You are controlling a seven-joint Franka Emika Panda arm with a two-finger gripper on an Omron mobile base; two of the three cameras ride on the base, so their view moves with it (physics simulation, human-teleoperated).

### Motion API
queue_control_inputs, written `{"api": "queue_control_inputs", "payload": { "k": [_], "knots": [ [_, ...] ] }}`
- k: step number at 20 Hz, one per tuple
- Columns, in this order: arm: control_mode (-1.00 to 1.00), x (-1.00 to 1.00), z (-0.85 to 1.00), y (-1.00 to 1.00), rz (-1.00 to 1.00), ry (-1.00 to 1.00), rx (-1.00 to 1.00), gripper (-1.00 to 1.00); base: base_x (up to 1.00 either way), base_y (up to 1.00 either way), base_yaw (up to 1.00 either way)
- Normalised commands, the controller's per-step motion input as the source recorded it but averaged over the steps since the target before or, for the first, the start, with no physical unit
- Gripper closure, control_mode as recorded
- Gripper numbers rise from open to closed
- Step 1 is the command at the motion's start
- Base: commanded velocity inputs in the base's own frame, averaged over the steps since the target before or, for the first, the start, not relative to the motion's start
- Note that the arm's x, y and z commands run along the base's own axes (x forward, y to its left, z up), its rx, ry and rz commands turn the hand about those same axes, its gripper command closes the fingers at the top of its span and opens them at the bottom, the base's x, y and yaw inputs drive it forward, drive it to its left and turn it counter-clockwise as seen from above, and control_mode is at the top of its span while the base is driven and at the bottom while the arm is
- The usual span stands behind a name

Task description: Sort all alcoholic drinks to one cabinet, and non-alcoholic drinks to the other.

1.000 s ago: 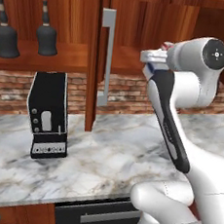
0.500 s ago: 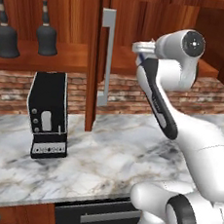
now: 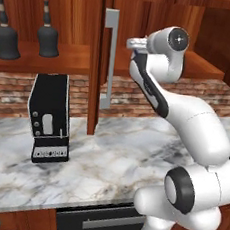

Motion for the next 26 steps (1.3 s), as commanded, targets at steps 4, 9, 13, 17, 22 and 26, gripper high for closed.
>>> {"api": "queue_control_inputs", "payload": {
  "k": [4, 9, 13, 17, 22, 26],
  "knots": [
    [-1.0, 0.76, -0.27, 0.02, 0.0, 0.0, -0.01, 1.0, 0.0, 0.0, 0.0],
    [-1.0, 0.75, -0.42, 0.07, 0.0, 0.0, -0.03, 1.0, 0.0, 0.0, 0.0],
    [-1.0, 0.55, -0.66, 0.08, 0.0, 0.0, -0.04, 1.0, 0.0, 0.0, 0.0],
    [-1.0, 0.39, -0.68, 0.06, 0.0, 0.0, -0.03, 1.0, 0.0, 0.0, 0.0],
    [-1.0, 0.11, -0.64, 0.02, 0.0, 0.0, 0.0, 1.0, 0.0, 0.0, 0.0],
    [-1.0, 0.0, -0.25, 0.0, 0.0, 0.0, 0.0, -1.0, 0.0, 0.0, 0.0]
  ]
}}
